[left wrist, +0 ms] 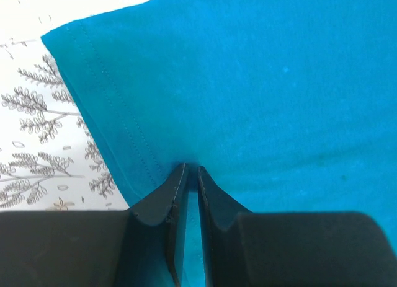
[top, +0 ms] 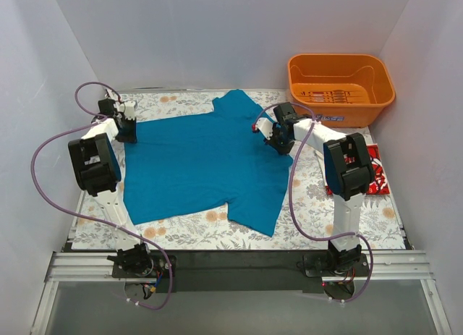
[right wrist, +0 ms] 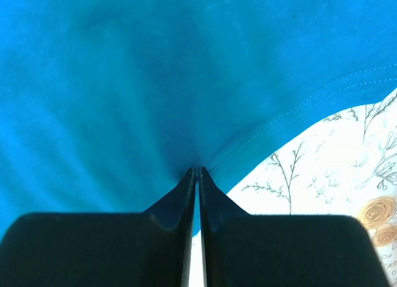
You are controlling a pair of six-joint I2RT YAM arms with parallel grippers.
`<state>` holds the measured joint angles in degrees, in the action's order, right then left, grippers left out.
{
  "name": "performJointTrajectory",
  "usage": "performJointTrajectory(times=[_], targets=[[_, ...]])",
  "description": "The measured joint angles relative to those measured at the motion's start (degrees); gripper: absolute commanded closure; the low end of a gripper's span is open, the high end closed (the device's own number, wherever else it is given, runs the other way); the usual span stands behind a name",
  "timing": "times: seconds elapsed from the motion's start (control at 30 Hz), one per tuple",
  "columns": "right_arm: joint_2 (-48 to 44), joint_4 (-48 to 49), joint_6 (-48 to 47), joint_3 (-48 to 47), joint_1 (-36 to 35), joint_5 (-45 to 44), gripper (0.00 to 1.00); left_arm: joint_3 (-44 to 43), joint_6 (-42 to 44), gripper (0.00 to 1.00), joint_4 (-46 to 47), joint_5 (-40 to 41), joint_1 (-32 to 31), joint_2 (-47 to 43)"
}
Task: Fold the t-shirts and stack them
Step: Flatten the tshirt out, then fold the tshirt
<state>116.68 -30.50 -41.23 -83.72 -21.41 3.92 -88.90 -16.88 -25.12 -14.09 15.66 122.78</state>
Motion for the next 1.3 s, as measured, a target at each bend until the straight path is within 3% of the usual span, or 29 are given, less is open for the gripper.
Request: performJointTrajectory(times=[0.17,0.43,0.63,0.77,0.97,1.1,1.3], targets=[[-0.46,-1.62,-0.13,0.24,0.00,-0.07,0.91,0.90,1.07,0.89,-2.08,-0.09,0.04,-1.14],[-1.90,-6.21,0.28,0.35,0.00,1.97,0.82,2.43,2.75,0.85,-4.52,-0.31,0.48,-2.71],[0.26,-8.11,1.90,-14.73,0.17,4.55,0.75,-1.81,1.70,0.71,-7.26,-3.26,0.83,-2.67],[4.57,-4.39,3.67,-27.63,0.74,6.19,0.59,-8.48,-0.42,0.64,-7.23,-6.64,0.90,-2.67],[14.19,2.25,7.76,-40.94,1.22,6.10,0.39,-13.00,-4.85,0.63,-6.05,-9.35,0.90,-2.67],[18.45,9.05,10.08,-40.41,1.33,5.16,0.36,-12.76,-7.26,0.63,-6.14,-9.55,0.92,-2.64],[22.88,22.82,15.13,-37.92,1.38,3.15,0.44,-11.13,-9.70,0.63,-5.99,-9.49,0.94,-2.64]])
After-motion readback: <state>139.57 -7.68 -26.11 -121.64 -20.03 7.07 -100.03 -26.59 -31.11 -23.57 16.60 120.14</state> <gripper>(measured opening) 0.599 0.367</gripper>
